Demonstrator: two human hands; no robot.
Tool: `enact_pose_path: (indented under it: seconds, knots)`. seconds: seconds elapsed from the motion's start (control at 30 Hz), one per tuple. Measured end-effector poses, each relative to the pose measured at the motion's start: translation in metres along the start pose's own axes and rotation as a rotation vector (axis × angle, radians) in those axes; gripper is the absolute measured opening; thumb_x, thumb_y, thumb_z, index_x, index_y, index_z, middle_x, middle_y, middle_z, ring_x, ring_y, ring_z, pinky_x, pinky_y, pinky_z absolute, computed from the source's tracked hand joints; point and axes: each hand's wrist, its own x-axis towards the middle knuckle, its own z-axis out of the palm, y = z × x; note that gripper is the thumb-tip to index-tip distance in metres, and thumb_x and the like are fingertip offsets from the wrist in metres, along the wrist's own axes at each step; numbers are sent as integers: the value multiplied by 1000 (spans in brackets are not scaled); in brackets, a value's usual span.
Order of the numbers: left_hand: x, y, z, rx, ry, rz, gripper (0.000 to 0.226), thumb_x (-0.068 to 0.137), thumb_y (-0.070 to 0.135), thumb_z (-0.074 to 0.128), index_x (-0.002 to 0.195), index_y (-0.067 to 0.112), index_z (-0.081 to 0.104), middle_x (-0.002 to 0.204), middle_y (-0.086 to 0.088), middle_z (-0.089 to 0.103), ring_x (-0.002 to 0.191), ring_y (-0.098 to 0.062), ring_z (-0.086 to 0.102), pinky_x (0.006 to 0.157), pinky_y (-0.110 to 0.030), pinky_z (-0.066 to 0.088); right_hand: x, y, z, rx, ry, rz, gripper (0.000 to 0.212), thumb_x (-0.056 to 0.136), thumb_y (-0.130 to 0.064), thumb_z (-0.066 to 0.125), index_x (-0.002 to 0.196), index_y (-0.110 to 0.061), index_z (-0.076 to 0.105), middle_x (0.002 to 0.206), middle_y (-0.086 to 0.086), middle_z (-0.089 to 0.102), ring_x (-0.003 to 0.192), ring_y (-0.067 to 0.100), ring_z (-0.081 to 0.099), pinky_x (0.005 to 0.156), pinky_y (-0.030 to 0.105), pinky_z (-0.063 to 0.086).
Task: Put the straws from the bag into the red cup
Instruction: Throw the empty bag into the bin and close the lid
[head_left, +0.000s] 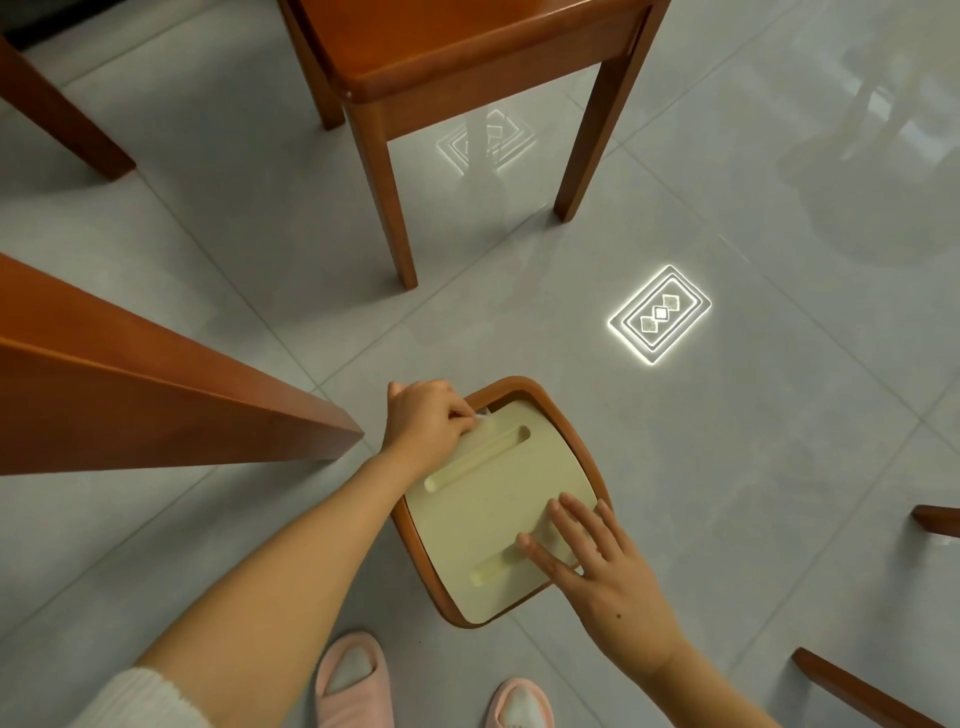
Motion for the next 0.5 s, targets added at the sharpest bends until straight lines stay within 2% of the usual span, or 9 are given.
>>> enact_pose_path:
  seconds: [0.03, 0.07, 0.17, 0.23, 0.33, 0.4, 0.5]
  knots:
    - [1, 1, 1, -78, 16, -67, 3, 78, 31, 69, 78, 28, 70, 71, 15, 58, 79, -11, 55, 70, -28, 17, 0, 0, 0, -6, 5, -4, 106, 60, -6, 82, 148, -27, 25, 143, 13, 47, 136, 36, 32, 104, 59, 31]
    - [2, 1, 1, -110, 31, -115, 10, 75, 34, 72, 80, 28, 66, 68, 14, 60, 74, -9, 56, 72, -29, 20, -1, 1, 1, -14, 12, -9, 104, 61, -6, 81, 148, -26, 27, 144, 13, 47, 136, 37, 32, 105, 59, 30]
    - [13, 1, -3, 92, -29, -162, 35, 70, 47, 72, 87, 25, 52, 75, 9, 59, 73, -13, 55, 75, -33, 30, -2, 1, 5, -16, 44, -19, 97, 66, -3, 74, 148, -26, 27, 149, 11, 36, 139, 37, 28, 114, 57, 19]
    - [22, 5, -5, 227, -118, -181, 32, 71, 49, 70, 82, 23, 54, 79, 5, 58, 79, -18, 54, 74, -34, 30, -1, 1, 3, -12, 60, -26, 95, 68, -3, 72, 148, -26, 26, 149, 11, 31, 140, 37, 27, 113, 58, 21]
    - [26, 12, -1, 258, -214, -236, 26, 78, 43, 65, 75, 19, 54, 77, -1, 60, 71, -20, 53, 65, -30, 35, 1, 3, 1, -25, 69, -46, 87, 71, -5, 68, 146, -25, 29, 147, 11, 31, 137, 38, 30, 104, 62, 32]
    - [28, 14, 3, 281, -215, -256, 19, 81, 29, 64, 73, 16, 53, 77, -5, 59, 67, -20, 50, 54, -26, 35, 0, 6, 1, -31, 76, -57, 77, 75, -8, 59, 145, -24, 31, 147, 11, 31, 138, 39, 29, 103, 63, 32]
    - [34, 15, -2, 301, -288, -241, 18, 76, 27, 68, 75, 12, 60, 73, -5, 57, 68, -21, 54, 53, -28, 40, 0, 7, 2, -56, 86, -70, 72, 76, -12, 58, 143, -23, 34, 146, 11, 31, 135, 37, 28, 103, 63, 32]
